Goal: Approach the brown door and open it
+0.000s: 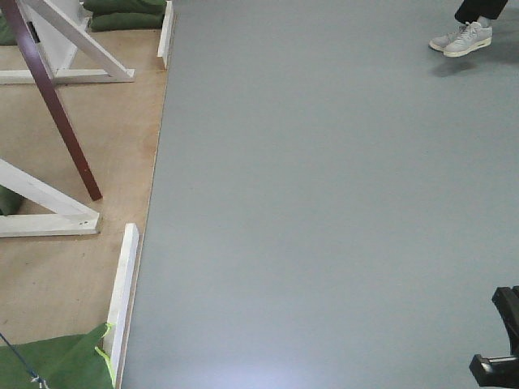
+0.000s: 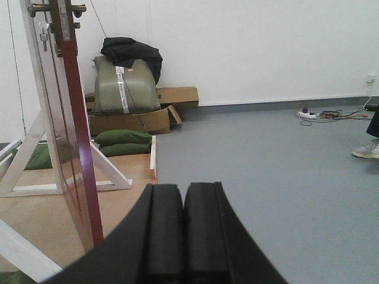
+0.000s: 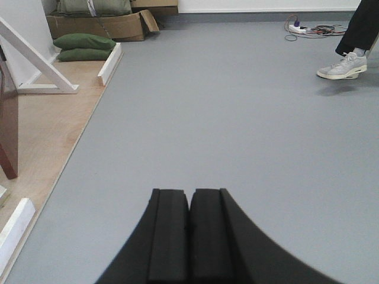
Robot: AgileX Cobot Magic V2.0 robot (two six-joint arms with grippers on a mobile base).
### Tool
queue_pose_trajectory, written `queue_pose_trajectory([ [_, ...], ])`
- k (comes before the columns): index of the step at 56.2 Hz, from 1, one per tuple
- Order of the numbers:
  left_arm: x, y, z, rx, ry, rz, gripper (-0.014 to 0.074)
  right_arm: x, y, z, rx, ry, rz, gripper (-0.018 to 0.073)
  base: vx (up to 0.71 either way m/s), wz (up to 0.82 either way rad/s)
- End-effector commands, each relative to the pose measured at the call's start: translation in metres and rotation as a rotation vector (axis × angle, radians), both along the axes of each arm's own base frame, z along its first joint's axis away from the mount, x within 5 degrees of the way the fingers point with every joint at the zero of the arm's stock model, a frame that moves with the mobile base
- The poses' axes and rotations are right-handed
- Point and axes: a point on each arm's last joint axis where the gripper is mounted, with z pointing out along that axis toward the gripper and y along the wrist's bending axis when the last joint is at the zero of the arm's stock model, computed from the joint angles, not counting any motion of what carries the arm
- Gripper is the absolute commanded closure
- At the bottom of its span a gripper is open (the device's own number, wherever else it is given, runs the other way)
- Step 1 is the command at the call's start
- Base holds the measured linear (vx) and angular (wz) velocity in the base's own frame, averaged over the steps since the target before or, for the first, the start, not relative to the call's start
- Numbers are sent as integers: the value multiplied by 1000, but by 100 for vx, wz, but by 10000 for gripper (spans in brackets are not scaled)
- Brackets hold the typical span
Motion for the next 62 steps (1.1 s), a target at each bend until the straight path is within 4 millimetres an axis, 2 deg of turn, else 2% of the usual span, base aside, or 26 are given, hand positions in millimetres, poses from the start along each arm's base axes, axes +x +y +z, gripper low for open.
queue_pose_trajectory([
  [1,-2,1,13,-20,-104,10,600,2,0,6,-7,-80,-1,559,0,0],
  [62,-2,1,13,-20,-104,10,600,2,0,6,-7,-82,-1,559,0,0],
])
